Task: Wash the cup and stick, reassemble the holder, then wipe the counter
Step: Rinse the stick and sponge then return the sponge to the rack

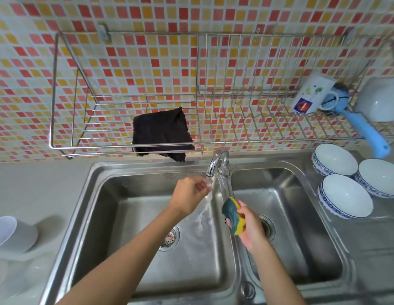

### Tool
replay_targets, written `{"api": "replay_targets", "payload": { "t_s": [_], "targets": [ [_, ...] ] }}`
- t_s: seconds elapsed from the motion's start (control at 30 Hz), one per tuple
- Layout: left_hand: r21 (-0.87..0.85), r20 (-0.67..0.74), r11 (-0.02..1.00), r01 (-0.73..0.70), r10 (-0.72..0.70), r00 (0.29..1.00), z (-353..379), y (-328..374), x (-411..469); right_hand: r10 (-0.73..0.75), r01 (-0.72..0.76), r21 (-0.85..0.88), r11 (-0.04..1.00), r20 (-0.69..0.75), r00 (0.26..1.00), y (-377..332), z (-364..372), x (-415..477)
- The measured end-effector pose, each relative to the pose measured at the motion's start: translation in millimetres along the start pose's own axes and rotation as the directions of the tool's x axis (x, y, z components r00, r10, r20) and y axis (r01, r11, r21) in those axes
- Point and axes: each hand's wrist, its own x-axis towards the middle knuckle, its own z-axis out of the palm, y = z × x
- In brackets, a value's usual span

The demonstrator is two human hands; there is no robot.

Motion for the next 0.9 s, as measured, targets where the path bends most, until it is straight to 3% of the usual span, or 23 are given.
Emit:
{"api": "replay_targets", "payload": {
  "t_s": [0.1, 0.27, 0.37, 0.63, 0.9],
  "targets": [
    [-0.002, -0.013, 1.000, -0.017, 0.017, 1.000, -2.8, -1.7, -4.7, 0.122, -0.127, 0.143, 0.982, 0.044, 0.992, 0.7, 8.9, -2.7],
    [-0.014, -0.078, 0.999, 0.046, -0.047, 0.996, -23.3, -23.8, -19.7, 0.192, -0.191, -0.025, 0.981, 0.185, 0.964, 8.5, 33.1, 2.3],
    [-0.011, -0.125, 0.994, 0.109, -0.109, 0.986, -40.1, -44.3, -35.1, 0.163, -0.144, -0.098, 0.985, 0.235, 0.958, 7.5, 54.6, 4.4],
    [-0.024, -0.207, 0.959, 0.281, -0.280, 0.937, -67.7, -95.0, -82.7, -0.002, 0.046, -0.273, 0.961, 0.159, 0.987, 10.7, 86.9, 14.8],
    [-0.065, -0.222, 0.946, 0.318, -0.325, 0.919, -70.5, -106.9, -97.7, -0.067, 0.112, -0.436, 0.893, 0.118, 0.991, 22.1, 85.4, 12.8]
  ]
}}
